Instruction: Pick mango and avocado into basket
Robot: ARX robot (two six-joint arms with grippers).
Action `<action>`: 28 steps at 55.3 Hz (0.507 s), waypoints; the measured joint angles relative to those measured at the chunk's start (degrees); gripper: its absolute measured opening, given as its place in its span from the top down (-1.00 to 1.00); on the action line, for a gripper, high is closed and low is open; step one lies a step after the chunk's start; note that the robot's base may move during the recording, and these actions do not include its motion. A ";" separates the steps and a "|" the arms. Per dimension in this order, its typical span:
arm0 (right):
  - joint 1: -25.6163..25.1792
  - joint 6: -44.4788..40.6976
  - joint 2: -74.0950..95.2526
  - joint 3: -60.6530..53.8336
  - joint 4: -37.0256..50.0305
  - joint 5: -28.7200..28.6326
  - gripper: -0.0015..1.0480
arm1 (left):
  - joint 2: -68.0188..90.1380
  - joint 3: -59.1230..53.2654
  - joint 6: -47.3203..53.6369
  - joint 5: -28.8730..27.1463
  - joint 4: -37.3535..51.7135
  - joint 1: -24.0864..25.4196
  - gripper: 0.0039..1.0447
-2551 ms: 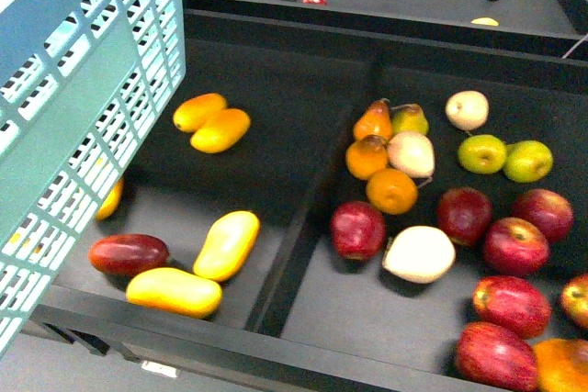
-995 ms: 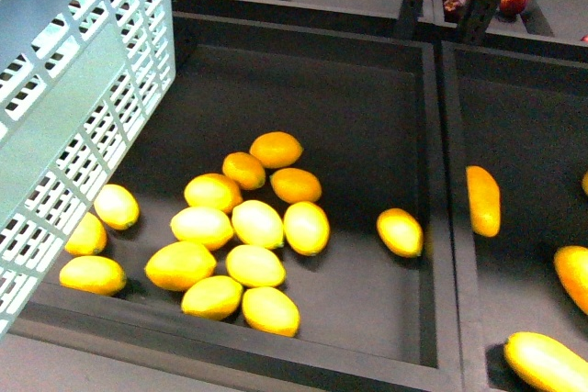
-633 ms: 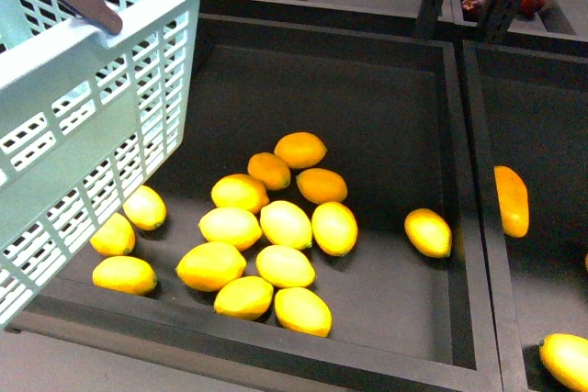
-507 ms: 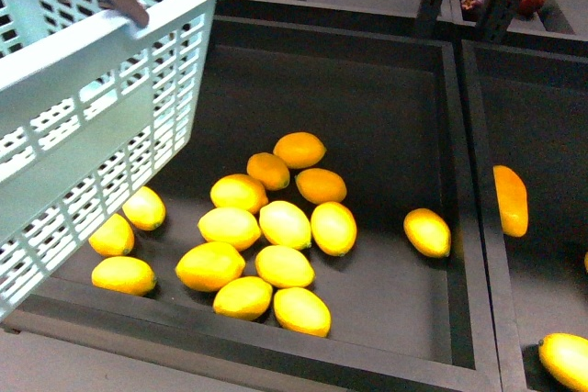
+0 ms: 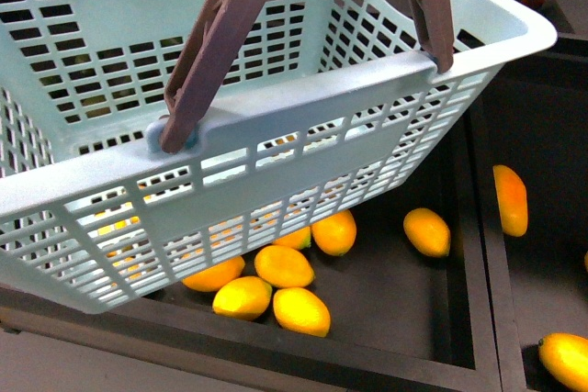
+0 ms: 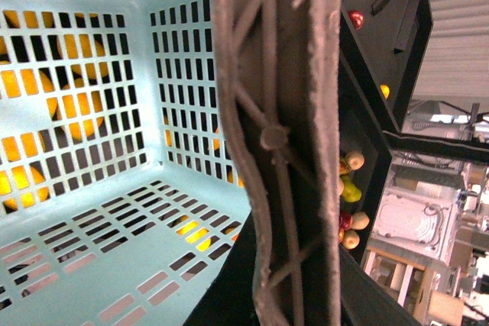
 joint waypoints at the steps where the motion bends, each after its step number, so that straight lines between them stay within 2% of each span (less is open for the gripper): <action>1: 0.00 0.00 0.00 0.00 0.00 0.00 -0.85 | 0.09 0.11 0.26 0.13 -0.17 -0.22 0.86; 17: 0.00 0.00 0.00 0.00 0.00 0.00 -0.85 | 3.08 1.77 4.83 -0.20 -0.48 -4.63 0.86; 28: 0.00 0.02 0.00 0.00 0.00 0.00 -0.85 | 3.72 1.97 5.35 0.39 -0.20 -5.31 0.86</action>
